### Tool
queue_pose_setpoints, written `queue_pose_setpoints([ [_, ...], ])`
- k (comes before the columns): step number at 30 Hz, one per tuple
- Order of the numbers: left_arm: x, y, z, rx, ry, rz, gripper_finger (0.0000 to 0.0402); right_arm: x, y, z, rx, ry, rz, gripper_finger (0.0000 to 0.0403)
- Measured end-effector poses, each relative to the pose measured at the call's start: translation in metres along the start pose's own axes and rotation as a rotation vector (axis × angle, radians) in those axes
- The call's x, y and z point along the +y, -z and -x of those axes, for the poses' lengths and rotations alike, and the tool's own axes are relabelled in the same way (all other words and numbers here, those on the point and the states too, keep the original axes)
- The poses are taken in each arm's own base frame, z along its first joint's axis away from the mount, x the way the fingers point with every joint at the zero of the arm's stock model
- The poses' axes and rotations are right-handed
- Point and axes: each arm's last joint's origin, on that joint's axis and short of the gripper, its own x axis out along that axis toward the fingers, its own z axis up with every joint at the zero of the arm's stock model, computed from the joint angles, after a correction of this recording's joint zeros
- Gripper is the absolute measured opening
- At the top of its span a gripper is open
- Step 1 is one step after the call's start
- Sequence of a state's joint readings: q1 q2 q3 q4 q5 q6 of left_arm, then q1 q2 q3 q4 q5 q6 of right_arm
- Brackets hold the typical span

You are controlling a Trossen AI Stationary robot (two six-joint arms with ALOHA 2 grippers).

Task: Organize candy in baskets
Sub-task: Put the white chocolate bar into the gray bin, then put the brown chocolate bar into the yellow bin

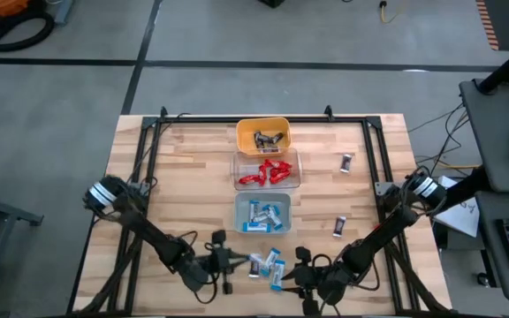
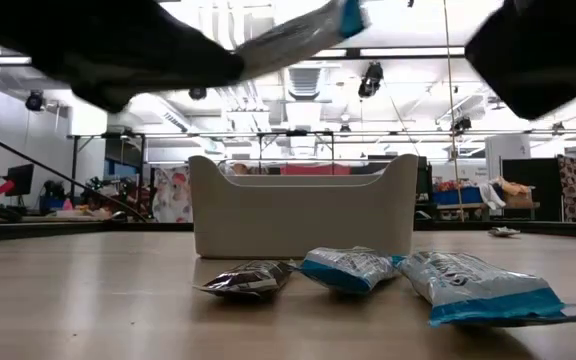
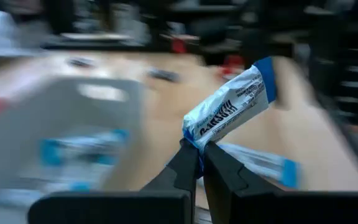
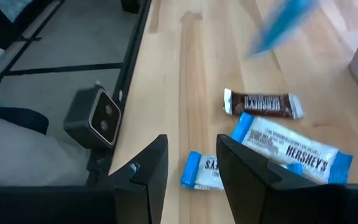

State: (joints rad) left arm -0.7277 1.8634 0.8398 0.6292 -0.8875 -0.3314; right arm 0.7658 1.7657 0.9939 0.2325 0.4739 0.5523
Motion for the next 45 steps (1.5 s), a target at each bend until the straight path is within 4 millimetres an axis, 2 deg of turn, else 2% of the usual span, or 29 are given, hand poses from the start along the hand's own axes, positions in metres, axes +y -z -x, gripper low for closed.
queue_pose_setpoints([
  [4,0.024,-0.024,0.010,0.018,-0.212,-0.090,0.0001,0.000,-0.008,0.008,-0.014,-0.003,0.035,0.0128],
  [8,0.058,-0.038,0.006,0.096,-0.343,-0.173,0.0001,-0.004,-0.018,0.020,-0.034,0.065,0.099,0.0128],
  [13,0.089,-0.048,-0.016,0.196,-0.313,-0.205,0.0001,-0.014,-0.034,0.045,-0.075,0.229,0.137,0.0128],
  [17,0.102,-0.047,-0.023,0.256,-0.322,-0.245,0.0001,-0.022,-0.047,0.067,-0.114,0.333,0.151,0.0128],
  [24,0.110,-0.044,-0.029,0.293,-0.314,-0.263,0.0009,-0.041,-0.070,0.097,-0.169,0.399,0.050,0.0128],
  [33,0.112,-0.045,-0.031,0.297,-0.312,-0.271,0.0083,-0.075,-0.082,0.110,-0.133,0.487,-0.115,0.0128],
  [39,0.113,-0.051,-0.027,0.292,-0.298,-0.286,0.0111,-0.107,-0.079,0.104,0.070,0.474,-0.325,0.0128],
  [45,0.114,-0.066,-0.015,0.313,-0.157,-0.345,0.0114,-0.136,-0.063,0.103,0.370,0.553,-0.542,0.0128],
])
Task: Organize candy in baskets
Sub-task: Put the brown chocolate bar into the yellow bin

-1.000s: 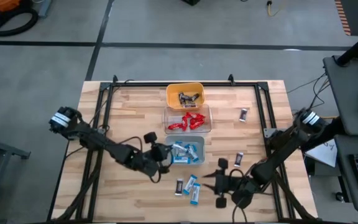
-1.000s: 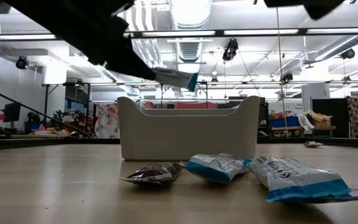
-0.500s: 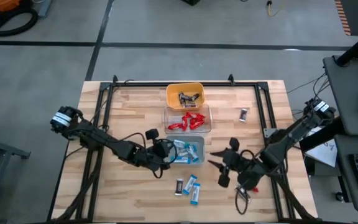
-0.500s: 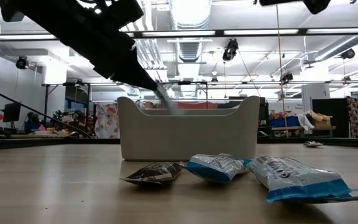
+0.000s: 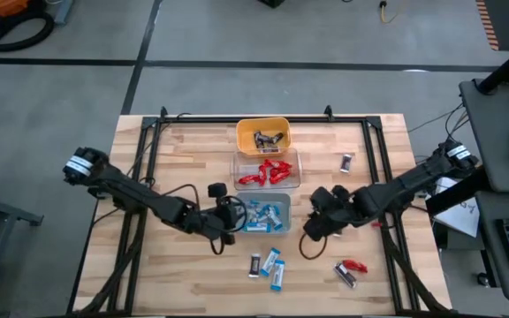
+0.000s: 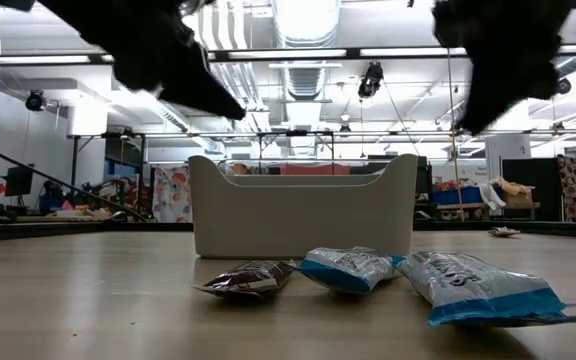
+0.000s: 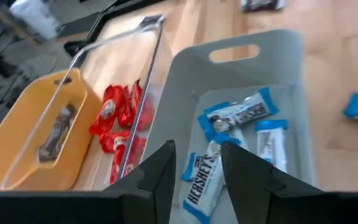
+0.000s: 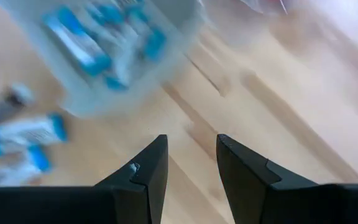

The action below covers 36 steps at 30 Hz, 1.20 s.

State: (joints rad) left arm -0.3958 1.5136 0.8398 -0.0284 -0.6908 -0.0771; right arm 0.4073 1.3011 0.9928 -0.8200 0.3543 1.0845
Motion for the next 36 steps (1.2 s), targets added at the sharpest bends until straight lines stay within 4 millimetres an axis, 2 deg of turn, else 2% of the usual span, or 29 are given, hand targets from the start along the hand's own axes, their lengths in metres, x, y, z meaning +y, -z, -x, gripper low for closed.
queue_pose_setpoints([
  [5,0.013,-0.004,0.017,-0.020,0.025,-0.056,0.0114,-0.017,0.007,-0.001,0.175,0.134,-0.064,0.0128],
  [8,0.021,0.001,0.027,-0.051,0.030,-0.057,0.0114,-0.022,0.011,0.002,0.242,0.175,-0.078,0.0128],
  [16,0.035,0.022,0.043,-0.162,0.043,0.099,0.0114,-0.029,0.019,0.006,0.423,0.225,-0.184,0.0146],
  [24,0.036,0.033,0.043,-0.156,0.043,0.114,0.0114,-0.032,0.024,0.002,0.460,0.243,-0.245,0.0193],
  [30,0.034,0.038,0.040,-0.137,0.038,0.100,0.0114,-0.044,0.037,-0.010,0.487,0.321,-0.321,0.0196],
  [36,0.033,0.044,0.039,-0.121,0.034,0.105,0.0113,-0.047,0.047,-0.031,0.462,0.255,-0.371,0.0196],
])
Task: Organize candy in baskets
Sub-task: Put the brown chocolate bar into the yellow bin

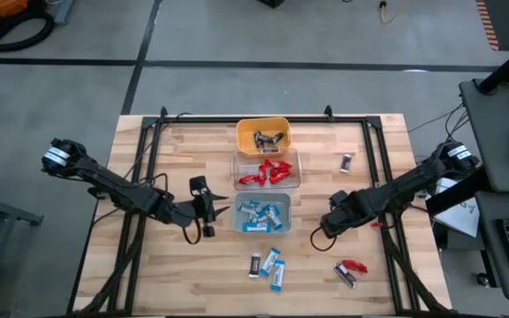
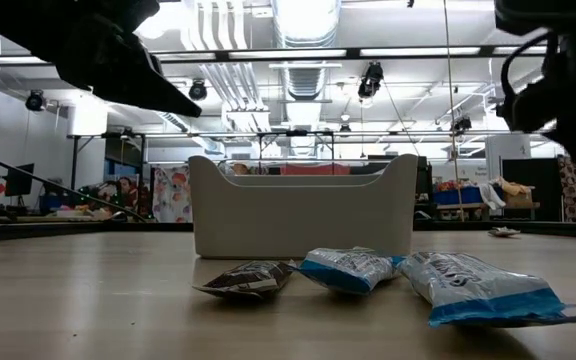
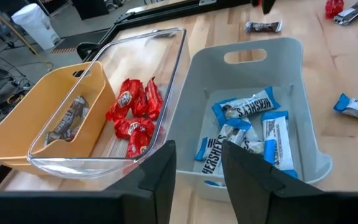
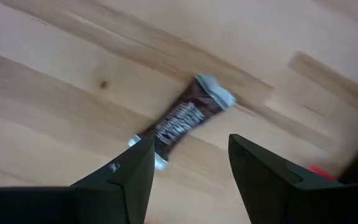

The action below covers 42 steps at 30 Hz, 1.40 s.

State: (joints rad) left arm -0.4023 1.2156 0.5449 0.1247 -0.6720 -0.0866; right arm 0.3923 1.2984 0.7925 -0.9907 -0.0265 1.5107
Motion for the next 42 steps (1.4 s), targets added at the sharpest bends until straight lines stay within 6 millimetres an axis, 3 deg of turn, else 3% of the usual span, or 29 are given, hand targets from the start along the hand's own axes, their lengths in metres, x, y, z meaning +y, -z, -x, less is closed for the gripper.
queue_pose_setpoints([
  [6,0.000,0.000,0.000,0.000,0.000,-0.004,0.0096,-0.010,0.000,-0.020,0.000,0.029,-0.053,0.0196],
  [12,0.000,0.000,0.000,0.000,0.000,0.001,0.0079,-0.011,0.000,-0.039,-0.006,-0.057,-0.070,0.0196],
  [19,0.000,0.000,0.000,-0.001,-0.001,0.002,0.0078,-0.011,-0.002,-0.049,-0.066,-0.107,-0.071,0.0190],
  [23,0.000,0.000,0.000,-0.002,-0.002,0.003,0.0078,-0.010,-0.003,-0.049,-0.089,-0.118,-0.043,0.0161],
  [34,0.001,0.000,0.000,-0.004,-0.027,0.006,0.0077,-0.002,-0.005,-0.038,-0.138,-0.161,0.031,0.0030],
  [42,0.001,0.000,0.000,-0.005,-0.027,0.008,0.0077,0.020,-0.014,-0.009,-0.229,-0.239,0.131,0.0033],
])
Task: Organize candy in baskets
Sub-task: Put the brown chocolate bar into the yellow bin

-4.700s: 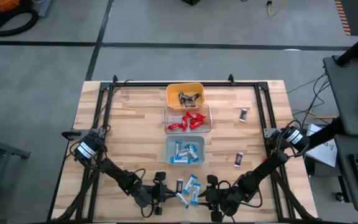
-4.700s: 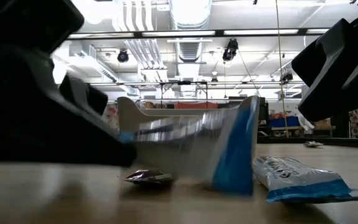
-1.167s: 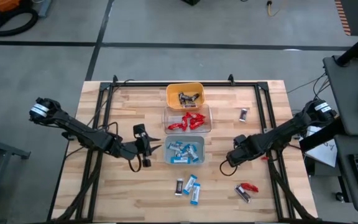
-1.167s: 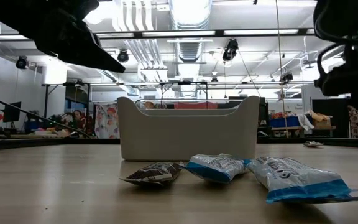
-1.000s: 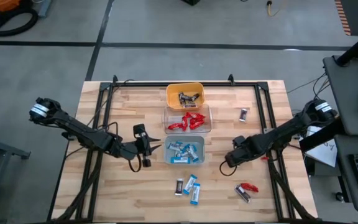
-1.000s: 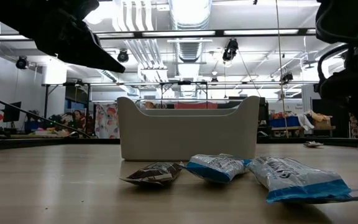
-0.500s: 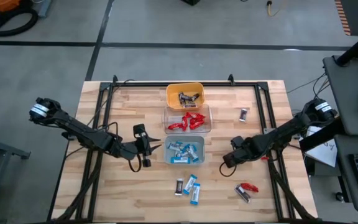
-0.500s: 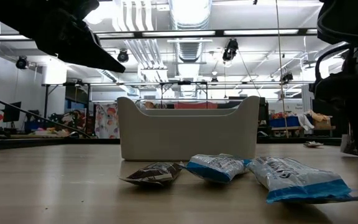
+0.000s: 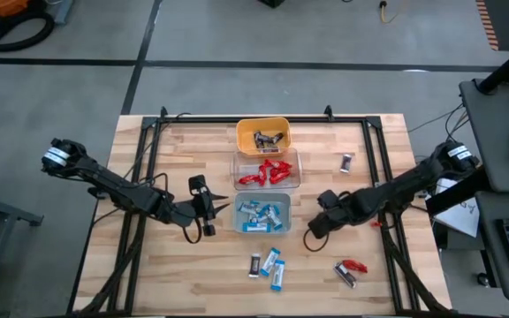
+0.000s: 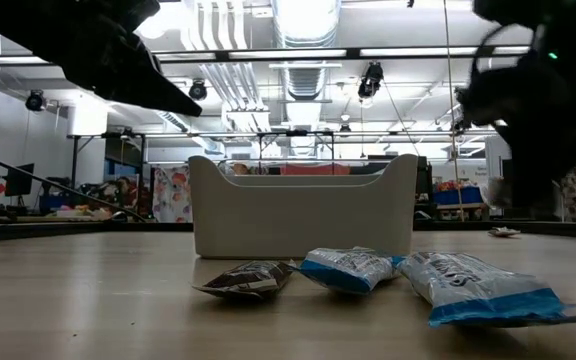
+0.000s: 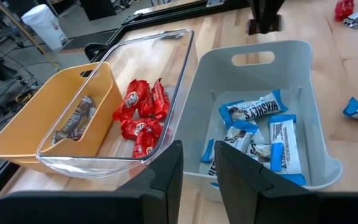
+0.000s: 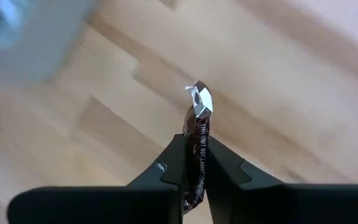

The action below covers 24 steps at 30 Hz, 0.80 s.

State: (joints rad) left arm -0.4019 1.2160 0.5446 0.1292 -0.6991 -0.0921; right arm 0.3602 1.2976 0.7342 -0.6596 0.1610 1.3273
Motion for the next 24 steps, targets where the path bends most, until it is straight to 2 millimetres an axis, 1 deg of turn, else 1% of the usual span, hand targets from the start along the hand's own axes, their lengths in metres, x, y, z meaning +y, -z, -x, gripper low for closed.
queue_pose_setpoints([
  [4,0.000,0.000,0.000,-0.003,0.000,0.002,0.0077,0.009,-0.020,0.017,-0.058,0.019,0.062,0.0032],
  [7,0.000,0.000,0.000,-0.003,0.000,0.007,0.0077,0.009,-0.040,0.034,-0.095,0.105,0.111,0.0029],
  [10,0.000,0.000,0.000,-0.004,0.000,0.008,0.0077,0.005,-0.066,0.052,-0.158,0.196,0.163,0.0029],
  [12,0.000,-0.001,0.000,-0.005,0.000,0.008,0.0077,0.003,-0.088,0.064,-0.218,0.235,0.196,0.0029],
  [14,0.000,-0.001,0.000,-0.005,0.000,0.008,0.0077,0.001,-0.111,0.075,-0.286,0.238,0.231,0.0029],
  [18,0.000,-0.001,0.000,-0.005,0.000,0.008,0.0077,-0.002,-0.162,0.090,-0.442,0.179,0.320,0.0029],
  [21,0.000,-0.001,0.000,-0.005,-0.001,0.008,0.0077,-0.006,-0.196,0.093,-0.572,0.116,0.423,0.0029],
  [24,0.000,-0.001,0.000,-0.005,-0.001,0.008,0.0077,-0.012,-0.227,0.091,-0.689,0.011,0.511,0.0029],
])
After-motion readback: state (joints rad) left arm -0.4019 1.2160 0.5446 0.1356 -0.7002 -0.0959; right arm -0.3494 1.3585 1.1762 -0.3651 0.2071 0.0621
